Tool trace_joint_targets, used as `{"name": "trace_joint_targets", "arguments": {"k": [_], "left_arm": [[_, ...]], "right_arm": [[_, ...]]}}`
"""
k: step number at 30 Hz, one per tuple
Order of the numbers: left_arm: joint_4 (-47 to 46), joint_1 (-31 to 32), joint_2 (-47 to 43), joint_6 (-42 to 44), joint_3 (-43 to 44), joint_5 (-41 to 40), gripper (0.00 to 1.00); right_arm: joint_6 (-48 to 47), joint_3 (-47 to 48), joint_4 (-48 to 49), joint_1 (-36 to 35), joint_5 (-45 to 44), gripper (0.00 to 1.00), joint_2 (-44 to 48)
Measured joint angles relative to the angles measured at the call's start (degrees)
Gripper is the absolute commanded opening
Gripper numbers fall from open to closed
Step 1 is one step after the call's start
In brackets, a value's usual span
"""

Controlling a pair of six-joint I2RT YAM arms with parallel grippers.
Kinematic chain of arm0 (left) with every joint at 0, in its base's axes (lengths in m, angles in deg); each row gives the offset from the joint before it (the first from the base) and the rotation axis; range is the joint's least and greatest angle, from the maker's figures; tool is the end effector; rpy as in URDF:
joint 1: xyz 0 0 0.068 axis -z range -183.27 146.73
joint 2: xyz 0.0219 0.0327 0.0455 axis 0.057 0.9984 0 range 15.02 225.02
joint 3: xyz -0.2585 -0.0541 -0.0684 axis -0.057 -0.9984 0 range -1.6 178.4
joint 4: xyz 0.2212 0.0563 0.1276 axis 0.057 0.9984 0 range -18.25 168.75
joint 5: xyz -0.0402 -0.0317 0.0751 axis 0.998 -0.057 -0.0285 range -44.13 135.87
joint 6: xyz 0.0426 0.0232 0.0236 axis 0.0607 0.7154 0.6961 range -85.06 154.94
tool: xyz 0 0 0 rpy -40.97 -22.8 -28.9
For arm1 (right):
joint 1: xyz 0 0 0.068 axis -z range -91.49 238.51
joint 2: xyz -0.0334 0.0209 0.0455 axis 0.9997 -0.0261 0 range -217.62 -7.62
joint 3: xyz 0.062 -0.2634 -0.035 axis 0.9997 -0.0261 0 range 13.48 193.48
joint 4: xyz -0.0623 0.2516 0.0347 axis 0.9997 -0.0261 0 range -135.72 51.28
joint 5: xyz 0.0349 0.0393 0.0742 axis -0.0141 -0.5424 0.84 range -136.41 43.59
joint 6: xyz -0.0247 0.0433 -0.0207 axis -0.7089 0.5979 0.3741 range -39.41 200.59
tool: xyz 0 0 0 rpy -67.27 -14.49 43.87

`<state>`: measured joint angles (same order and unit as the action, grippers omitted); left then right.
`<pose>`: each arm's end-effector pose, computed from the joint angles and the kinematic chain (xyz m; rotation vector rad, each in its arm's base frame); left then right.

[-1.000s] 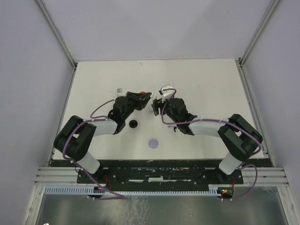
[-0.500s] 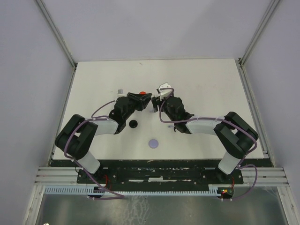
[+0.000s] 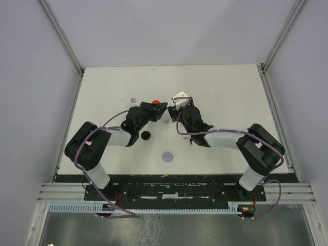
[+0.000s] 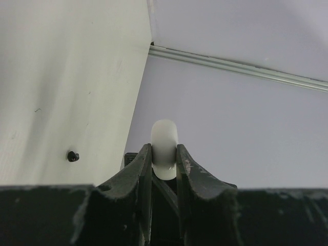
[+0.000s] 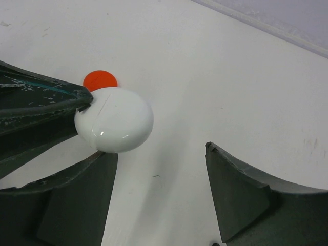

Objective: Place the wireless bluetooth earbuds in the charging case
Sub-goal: Close the charging case.

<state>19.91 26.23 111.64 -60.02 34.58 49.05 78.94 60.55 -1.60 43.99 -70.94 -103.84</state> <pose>0.2879 -0.1651 0.1758 -1.0551 1.7312 -1.5687 0.2659 0.2408 0.2077 -0.3999 1.7186 0.1623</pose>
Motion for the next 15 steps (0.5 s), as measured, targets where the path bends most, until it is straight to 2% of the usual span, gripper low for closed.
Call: {"name": "trace_joint_targets", "arguments": {"k": [8,15], "left_arm": [[-1.9,0.0,1.3,-0.2,-0.2,0.5,0.03],[-0.4,-0.1,10.2,1.7,6.0,3.6,0.03]], "right_arm": [[-0.7,-1.1,-3.2,0.0,-2.9,0.79,3.5],[7.9,1.1,-23.4,2.8,-8.5,0.83,11.6]]}}
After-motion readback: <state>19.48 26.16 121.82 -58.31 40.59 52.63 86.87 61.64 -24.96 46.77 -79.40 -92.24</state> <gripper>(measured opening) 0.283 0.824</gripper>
